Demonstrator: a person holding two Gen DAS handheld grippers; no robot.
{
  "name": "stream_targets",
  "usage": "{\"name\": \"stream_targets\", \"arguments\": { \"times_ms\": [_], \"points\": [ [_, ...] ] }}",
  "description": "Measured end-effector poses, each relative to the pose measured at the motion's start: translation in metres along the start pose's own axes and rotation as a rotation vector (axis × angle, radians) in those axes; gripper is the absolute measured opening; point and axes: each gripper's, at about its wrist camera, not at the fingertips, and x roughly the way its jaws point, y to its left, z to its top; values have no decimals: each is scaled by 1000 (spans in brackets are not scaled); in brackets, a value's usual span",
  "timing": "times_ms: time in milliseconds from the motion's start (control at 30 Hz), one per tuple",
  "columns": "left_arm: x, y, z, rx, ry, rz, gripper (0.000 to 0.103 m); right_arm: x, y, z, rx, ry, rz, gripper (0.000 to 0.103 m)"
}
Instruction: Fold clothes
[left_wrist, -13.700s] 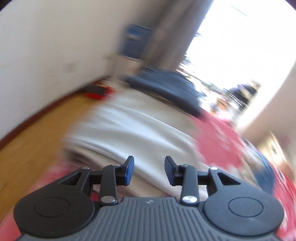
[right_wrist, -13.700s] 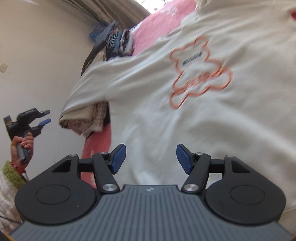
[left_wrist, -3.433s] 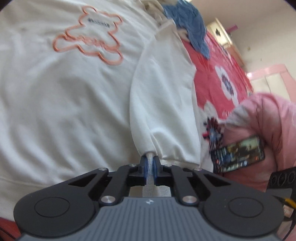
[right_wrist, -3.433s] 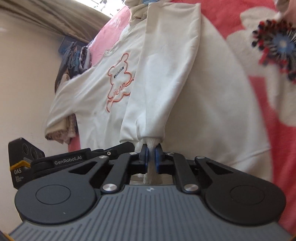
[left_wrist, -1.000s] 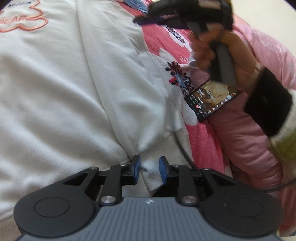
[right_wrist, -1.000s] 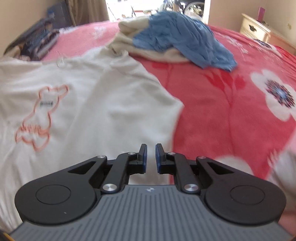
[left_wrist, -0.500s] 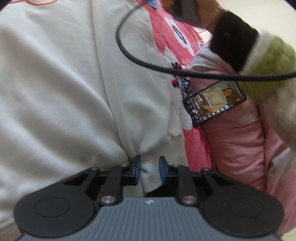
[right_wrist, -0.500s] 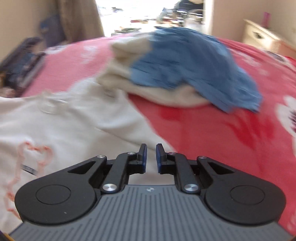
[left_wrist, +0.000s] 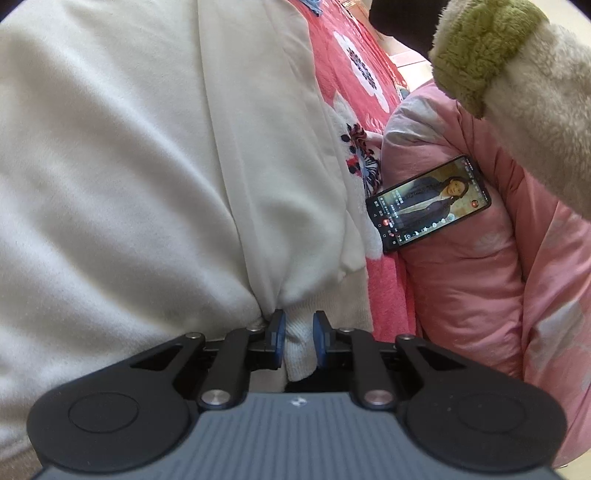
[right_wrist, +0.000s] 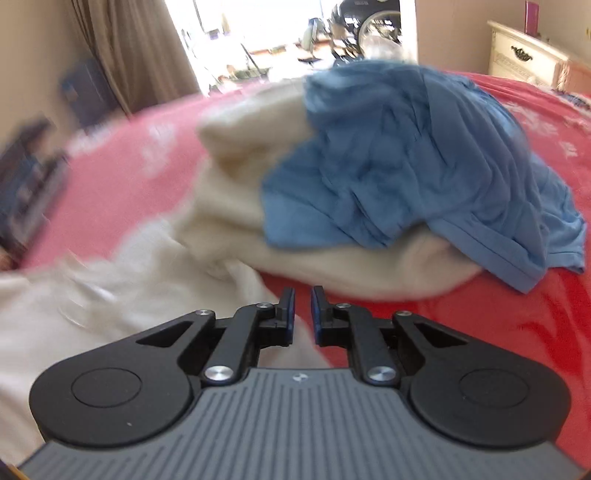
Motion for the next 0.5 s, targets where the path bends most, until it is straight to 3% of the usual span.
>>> {"name": "stream_targets", "arguments": {
  "times_ms": [67,200,300,400,500],
  "points": [
    [1,0,0,3,-1,-2,17,6,3,0,18,31,58,10],
    [1,-2,-1,22,-1,7,17,43,13,-8,12,116,6,7],
    [0,-3,-2,38,-1,11,17,34,9,1,86,78,12,9],
    [0,-4,-2,56,1,10,18,-16,-4,9,94,15,39,9],
    [-1,-2,-2,56,-2,-5,18,-92,-25,11,67,-10,49,9]
  ]
}}
